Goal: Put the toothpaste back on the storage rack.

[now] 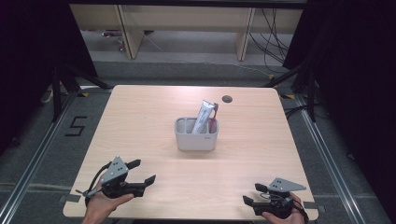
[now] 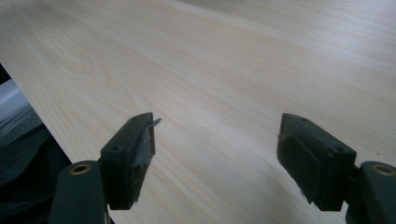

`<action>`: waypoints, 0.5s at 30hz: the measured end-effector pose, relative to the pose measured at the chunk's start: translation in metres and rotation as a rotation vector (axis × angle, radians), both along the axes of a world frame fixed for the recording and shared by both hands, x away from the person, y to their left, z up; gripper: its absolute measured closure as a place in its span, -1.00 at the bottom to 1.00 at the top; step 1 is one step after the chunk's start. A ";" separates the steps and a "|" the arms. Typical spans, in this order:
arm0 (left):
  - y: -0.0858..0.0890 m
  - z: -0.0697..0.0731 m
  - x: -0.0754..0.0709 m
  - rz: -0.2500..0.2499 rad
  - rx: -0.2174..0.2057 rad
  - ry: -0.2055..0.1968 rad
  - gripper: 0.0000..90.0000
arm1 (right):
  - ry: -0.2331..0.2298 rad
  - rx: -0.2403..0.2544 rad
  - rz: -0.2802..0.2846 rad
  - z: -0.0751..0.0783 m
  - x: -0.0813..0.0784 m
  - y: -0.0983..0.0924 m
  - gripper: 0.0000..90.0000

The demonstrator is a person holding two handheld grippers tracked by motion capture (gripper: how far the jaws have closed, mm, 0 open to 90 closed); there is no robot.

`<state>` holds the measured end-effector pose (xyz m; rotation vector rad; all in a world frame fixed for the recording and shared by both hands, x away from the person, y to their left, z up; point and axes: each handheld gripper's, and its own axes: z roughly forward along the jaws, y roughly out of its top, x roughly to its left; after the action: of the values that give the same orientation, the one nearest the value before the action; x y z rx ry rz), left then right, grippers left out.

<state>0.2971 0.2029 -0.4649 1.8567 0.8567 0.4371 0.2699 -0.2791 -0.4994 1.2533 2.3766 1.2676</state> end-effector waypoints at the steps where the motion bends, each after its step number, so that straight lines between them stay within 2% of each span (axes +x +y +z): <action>1: 0.000 -0.001 -0.001 -0.002 0.004 0.005 -0.58 | -0.001 -0.001 0.000 0.000 0.000 0.000 -0.36; 2: 0.001 -0.003 -0.003 -0.003 0.007 0.010 -0.59 | -0.034 -0.017 0.012 0.000 0.002 -0.002 -0.36; 3: 0.001 -0.004 -0.005 -0.006 0.000 0.011 -0.59 | -0.038 -0.014 0.009 -0.001 0.002 -0.001 -0.36; 6: 0.002 -0.007 -0.010 -0.010 0.015 0.019 -0.59 | -0.038 -0.015 0.009 -0.001 0.002 -0.001 -0.36; 15: 0.002 -0.012 -0.021 -0.025 0.016 0.018 -0.59 | -0.037 -0.017 0.012 0.000 0.002 -0.001 -0.37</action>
<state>0.2763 0.2049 -0.4766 1.8866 0.8435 0.4125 0.2718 -0.2805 -0.4997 1.2014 2.3677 1.2600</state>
